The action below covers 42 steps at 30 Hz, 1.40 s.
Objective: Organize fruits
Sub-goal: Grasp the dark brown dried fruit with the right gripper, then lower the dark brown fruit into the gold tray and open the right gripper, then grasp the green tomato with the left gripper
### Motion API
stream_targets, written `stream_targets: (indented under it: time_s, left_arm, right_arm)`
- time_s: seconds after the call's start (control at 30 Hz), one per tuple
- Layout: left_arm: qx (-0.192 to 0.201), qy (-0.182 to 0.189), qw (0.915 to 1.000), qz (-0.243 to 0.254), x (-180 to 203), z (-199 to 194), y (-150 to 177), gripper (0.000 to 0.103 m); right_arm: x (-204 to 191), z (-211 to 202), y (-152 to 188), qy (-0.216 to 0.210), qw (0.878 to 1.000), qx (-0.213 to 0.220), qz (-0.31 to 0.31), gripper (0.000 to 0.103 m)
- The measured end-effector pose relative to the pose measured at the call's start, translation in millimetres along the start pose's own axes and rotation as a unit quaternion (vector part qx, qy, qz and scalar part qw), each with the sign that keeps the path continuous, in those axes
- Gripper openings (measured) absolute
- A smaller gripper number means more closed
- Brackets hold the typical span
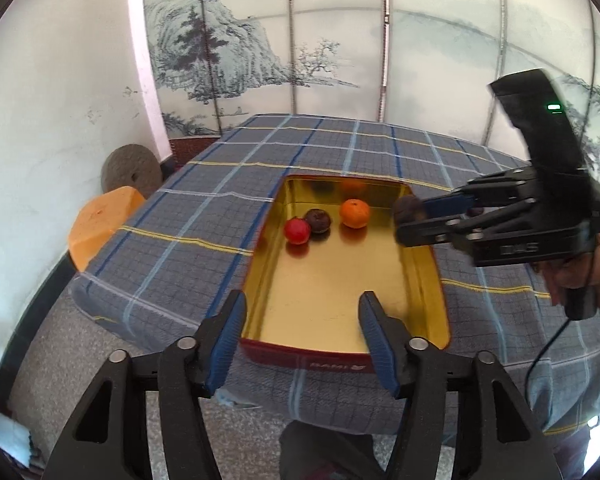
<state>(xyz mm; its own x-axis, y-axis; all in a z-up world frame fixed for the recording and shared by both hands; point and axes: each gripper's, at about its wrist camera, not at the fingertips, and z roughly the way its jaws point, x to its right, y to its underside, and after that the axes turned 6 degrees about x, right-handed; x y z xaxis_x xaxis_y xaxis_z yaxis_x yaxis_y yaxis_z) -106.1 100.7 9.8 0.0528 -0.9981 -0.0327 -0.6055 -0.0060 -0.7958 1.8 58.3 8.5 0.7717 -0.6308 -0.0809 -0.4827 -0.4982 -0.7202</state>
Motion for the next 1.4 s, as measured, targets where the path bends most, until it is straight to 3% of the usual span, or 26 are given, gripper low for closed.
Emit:
stream_targets:
  time_s: [0.23, 0.5, 0.6, 0.83, 0.93, 1.0, 1.13, 1.27, 1.4]
  left_arm:
    - [0.003, -0.022, 0.9997, -0.009, -19.8, -6.1, 5.1, 0.071]
    - [-0.001, -0.034, 0.9994, -0.005, -25.3, -6.1, 11.2, 0.073]
    - [-0.003, -0.039, 0.9992, -0.004, -26.0, -7.0, 12.3, 0.074]
    - [-0.009, -0.037, 0.9993, 0.001, -19.9, -6.1, 12.8, 0.077]
    - [-0.008, -0.023, 0.9996, 0.012, -12.0, -7.2, 11.8, 0.077]
    - [-0.007, 0.008, 0.9997, 0.023, -1.3, -8.5, 10.1, 0.077]
    - [-0.005, 0.056, 0.9968, 0.057, 28.9, -9.5, 4.4, 0.077]
    - [-0.012, 0.111, 0.9894, 0.093, 72.3, -4.6, -4.0, 0.077]
    - [-0.028, 0.174, 0.9791, 0.101, 115.4, 11.5, -19.8, 0.077]
  right_arm:
    - [-5.1, 64.6, -16.2, 0.015, 0.998, -0.05, 0.024, 0.037]
    - [3.9, 93.9, -30.5, 0.031, 0.996, -0.054, 0.06, 0.041]
    - [9.5, 87.0, -35.6, 0.02, 0.996, -0.018, 0.085, 0.058]
    - [12.9, 16.9, -32.0, 0.01, 0.988, 0.106, 0.11, 0.07]
    - [13.9, -29.5, -4.6, 0.035, 0.984, 0.14, 0.106, 0.079]
    - [18.2, -60.6, 24.0, 0.073, 0.981, 0.151, 0.101, 0.086]
    - [40.7, -115.1, 96.7, 0.185, 0.971, 0.115, 0.102, 0.086]
    - [78.8, -164.2, 171.0, 0.289, 0.944, 0.065, 0.146, 0.086]
    - [110.3, -199.3, 224.1, 0.332, 0.919, 0.053, 0.203, 0.086]
